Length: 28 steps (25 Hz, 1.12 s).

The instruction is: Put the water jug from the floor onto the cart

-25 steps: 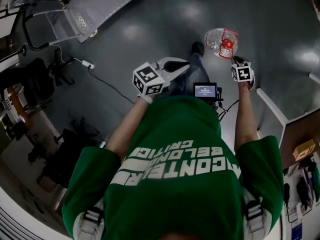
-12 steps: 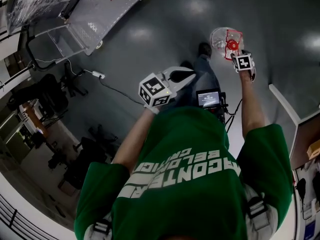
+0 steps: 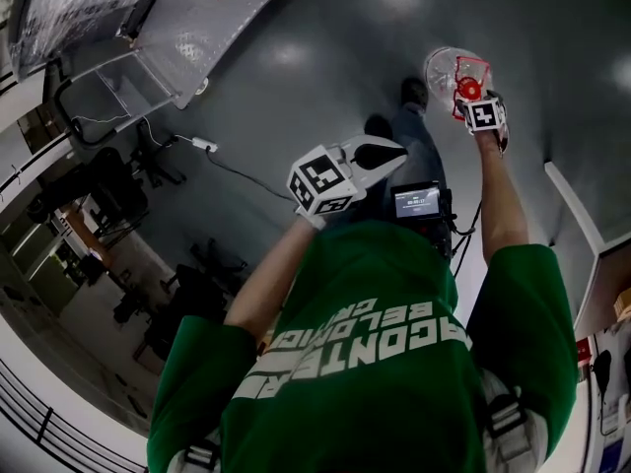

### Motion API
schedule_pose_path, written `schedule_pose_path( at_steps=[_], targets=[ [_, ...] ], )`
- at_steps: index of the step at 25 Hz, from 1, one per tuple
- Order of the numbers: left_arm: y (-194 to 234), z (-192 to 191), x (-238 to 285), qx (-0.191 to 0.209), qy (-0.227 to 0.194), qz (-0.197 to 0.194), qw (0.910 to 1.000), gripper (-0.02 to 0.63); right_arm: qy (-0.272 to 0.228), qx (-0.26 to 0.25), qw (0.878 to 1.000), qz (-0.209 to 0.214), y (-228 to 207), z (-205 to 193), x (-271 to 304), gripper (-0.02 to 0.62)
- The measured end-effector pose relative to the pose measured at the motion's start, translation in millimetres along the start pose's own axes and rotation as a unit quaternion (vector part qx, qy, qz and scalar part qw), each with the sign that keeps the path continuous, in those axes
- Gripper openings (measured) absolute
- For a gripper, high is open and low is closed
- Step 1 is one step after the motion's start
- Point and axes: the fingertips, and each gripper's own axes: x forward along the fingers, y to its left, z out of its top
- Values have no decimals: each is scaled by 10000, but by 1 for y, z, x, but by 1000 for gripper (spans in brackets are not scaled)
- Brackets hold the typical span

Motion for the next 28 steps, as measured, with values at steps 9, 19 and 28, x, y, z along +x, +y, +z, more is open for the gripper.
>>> schedule_pose_path(
  at_steps=[9, 19, 28],
  targets=[
    [16, -5, 3, -296, 126, 40, 9995, 9, 47, -20, 10000, -7, 3, 13, 34, 407],
    [33, -4, 14, -429, 143, 56, 9990, 9, 123, 289, 9994, -157, -10, 14, 61, 407],
    [38, -3, 52, -410, 265, -151, 9987, 9, 303, 558, 9979, -148, -4, 8, 81, 406]
  ],
)
